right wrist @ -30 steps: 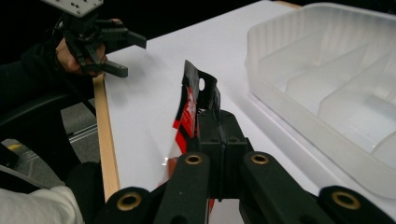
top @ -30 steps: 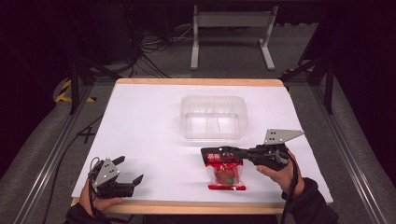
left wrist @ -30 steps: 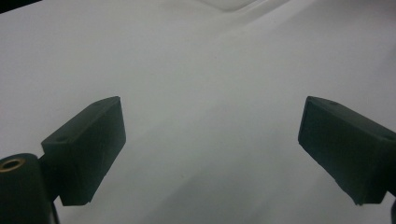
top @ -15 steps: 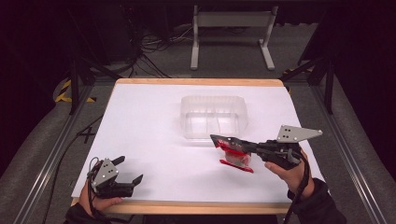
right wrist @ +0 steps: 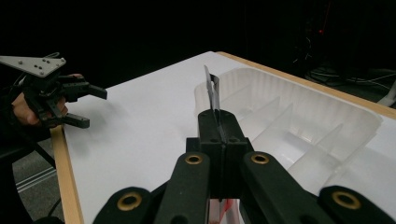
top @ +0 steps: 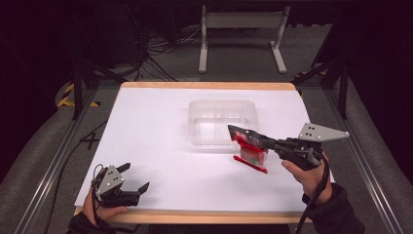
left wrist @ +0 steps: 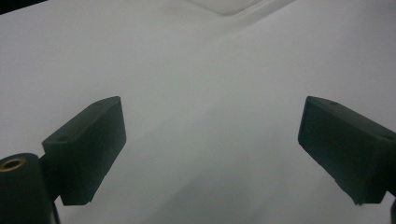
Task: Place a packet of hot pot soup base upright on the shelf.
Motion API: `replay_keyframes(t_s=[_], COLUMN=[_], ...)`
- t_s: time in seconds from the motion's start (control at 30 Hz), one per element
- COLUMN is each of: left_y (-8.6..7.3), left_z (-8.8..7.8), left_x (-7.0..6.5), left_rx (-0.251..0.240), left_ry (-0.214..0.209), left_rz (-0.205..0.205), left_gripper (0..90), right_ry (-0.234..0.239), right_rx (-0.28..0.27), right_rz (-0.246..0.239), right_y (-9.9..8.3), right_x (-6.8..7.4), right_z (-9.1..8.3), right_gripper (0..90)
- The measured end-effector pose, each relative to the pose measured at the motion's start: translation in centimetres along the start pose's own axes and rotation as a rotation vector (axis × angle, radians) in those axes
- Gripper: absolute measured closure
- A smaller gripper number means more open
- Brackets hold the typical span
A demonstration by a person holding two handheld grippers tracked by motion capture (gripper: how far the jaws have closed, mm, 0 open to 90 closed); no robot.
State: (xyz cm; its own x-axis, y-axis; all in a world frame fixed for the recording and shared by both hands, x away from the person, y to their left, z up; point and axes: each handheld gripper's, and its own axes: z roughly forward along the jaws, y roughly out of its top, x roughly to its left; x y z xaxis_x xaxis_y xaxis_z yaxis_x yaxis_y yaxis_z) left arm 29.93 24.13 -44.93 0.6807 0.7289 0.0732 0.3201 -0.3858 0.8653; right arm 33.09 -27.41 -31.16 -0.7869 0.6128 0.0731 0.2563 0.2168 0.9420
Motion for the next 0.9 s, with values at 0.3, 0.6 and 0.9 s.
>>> replay_keyframes(t_s=[0.3, 0.6, 0.9], left_y=[0.0, 0.0, 0.0], left_z=[0.1, -0.1, -0.1], left_x=[0.0, 0.0, 0.1], left_rx=[-0.003, -0.011, -0.014], left_ry=[-0.002, -0.005, 0.000], left_rz=[0.006, -0.002, -0.001], left_gripper=[8.4, 8.4, 8.3], right_ry=[-0.077, -0.155, -0.262], right_rx=[-0.035, -0.041, -0.014], right_rz=[-0.014, 0.013, 0.041], right_y=[2.0, 4.3, 6.2], right_x=[-0.4, -1.4, -2.6], right_z=[0.5, 2.9, 6.5], right_gripper=[90.0, 90.0, 90.0])
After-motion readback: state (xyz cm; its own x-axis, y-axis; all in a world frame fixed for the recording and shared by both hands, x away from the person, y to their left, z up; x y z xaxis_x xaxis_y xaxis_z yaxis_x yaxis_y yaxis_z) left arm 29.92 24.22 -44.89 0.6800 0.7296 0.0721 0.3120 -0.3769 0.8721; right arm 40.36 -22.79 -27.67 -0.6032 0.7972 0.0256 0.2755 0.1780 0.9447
